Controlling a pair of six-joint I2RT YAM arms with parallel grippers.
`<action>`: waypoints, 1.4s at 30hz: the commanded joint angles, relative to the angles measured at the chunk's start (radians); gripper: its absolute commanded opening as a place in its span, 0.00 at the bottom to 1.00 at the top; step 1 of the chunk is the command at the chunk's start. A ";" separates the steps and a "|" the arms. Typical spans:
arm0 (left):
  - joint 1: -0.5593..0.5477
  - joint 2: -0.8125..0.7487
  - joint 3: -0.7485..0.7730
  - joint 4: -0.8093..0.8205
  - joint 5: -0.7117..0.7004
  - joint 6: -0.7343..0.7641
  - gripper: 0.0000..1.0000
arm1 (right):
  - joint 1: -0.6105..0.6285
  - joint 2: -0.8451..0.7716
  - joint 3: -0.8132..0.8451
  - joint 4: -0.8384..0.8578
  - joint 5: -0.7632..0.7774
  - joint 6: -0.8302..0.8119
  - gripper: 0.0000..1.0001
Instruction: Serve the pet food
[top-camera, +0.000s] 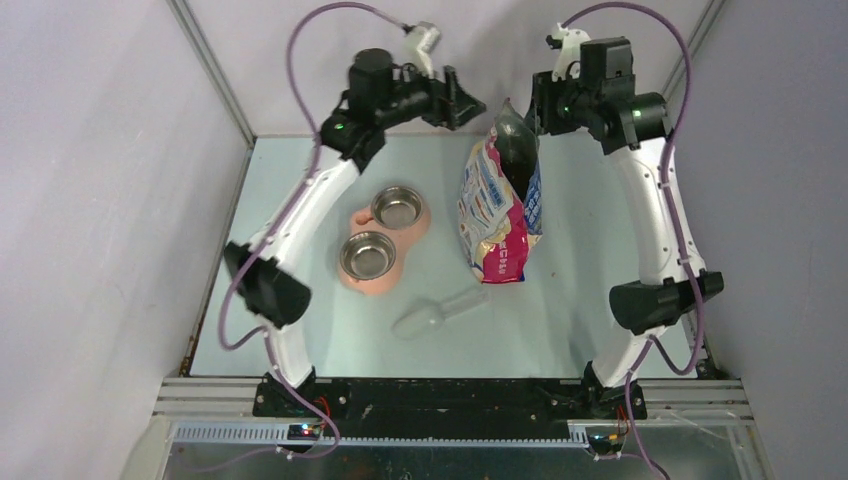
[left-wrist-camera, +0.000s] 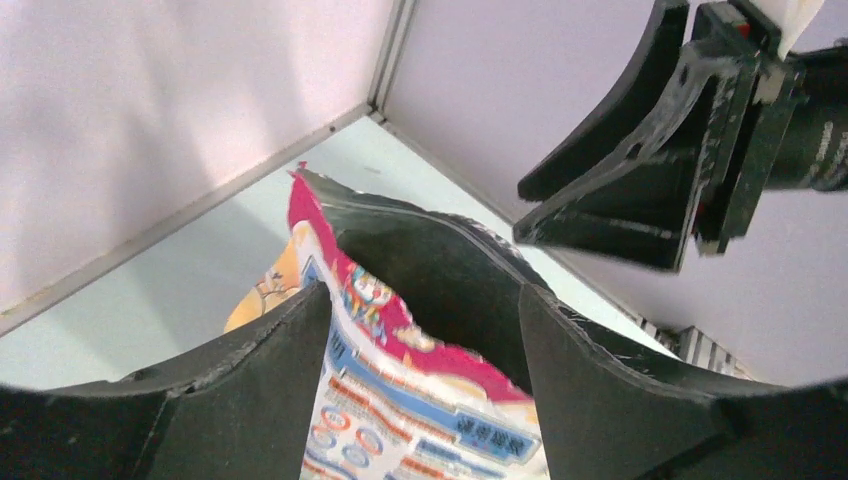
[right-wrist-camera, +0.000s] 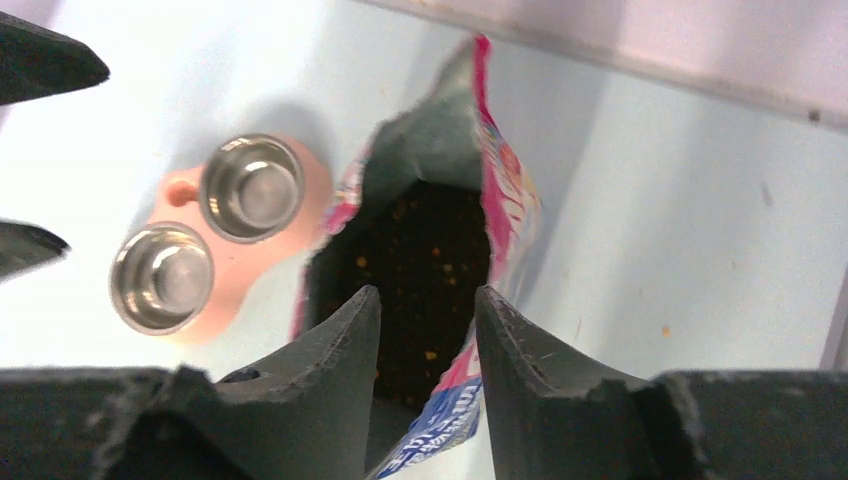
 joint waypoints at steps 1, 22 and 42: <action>0.087 -0.247 -0.246 0.164 0.020 -0.038 0.77 | 0.020 -0.081 0.058 0.061 -0.120 -0.050 0.41; 0.084 -0.724 -1.074 -0.120 -0.007 0.628 0.78 | 0.358 -0.015 -0.106 -0.009 0.073 -0.216 0.00; -0.118 -0.553 -1.233 -0.047 -0.007 0.728 0.89 | 0.049 -0.289 -0.035 0.033 -0.106 -0.242 0.99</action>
